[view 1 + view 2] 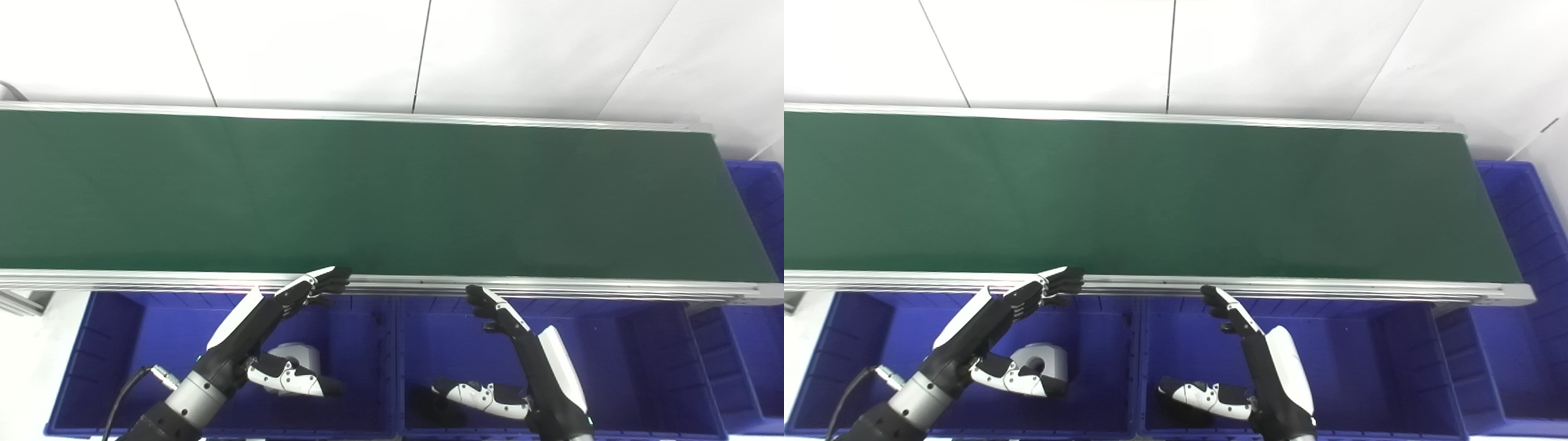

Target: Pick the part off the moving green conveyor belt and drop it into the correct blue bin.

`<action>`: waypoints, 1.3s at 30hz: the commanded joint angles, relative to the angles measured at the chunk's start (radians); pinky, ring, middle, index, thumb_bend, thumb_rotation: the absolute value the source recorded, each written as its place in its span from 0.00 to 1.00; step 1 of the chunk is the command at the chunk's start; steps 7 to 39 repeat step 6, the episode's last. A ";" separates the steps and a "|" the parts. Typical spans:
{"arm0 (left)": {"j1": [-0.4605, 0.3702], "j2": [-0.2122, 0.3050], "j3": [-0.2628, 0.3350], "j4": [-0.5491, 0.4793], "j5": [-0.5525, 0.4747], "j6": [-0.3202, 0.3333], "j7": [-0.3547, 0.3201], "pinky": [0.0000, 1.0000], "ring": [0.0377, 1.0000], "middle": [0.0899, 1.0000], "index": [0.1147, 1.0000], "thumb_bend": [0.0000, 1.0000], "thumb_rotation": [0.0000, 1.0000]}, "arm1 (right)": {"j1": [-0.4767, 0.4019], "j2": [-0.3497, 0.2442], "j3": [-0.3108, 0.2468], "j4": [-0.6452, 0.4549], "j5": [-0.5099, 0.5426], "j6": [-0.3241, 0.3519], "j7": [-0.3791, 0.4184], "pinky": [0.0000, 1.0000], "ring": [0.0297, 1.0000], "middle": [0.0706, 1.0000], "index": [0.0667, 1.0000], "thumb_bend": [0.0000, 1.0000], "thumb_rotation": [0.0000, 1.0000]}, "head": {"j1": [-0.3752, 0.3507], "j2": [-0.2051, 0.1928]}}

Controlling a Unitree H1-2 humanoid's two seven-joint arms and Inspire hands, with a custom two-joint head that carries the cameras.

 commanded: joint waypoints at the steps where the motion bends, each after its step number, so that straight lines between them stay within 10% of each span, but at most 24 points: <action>1: 0.001 0.001 0.006 -0.014 -0.018 -0.029 0.014 0.81 0.84 0.85 0.85 0.69 0.26 | 0.011 0.005 -0.003 -0.040 0.006 0.015 0.003 0.76 0.81 0.83 0.86 0.80 0.33 | 0.001 -0.001; 39: -0.001 -0.002 0.003 0.002 -0.019 -0.029 0.012 0.80 0.84 0.84 0.83 0.68 0.22 | 0.008 0.006 -0.008 -0.030 0.003 0.011 0.001 0.75 0.81 0.83 0.86 0.80 0.33 | -0.002 -0.008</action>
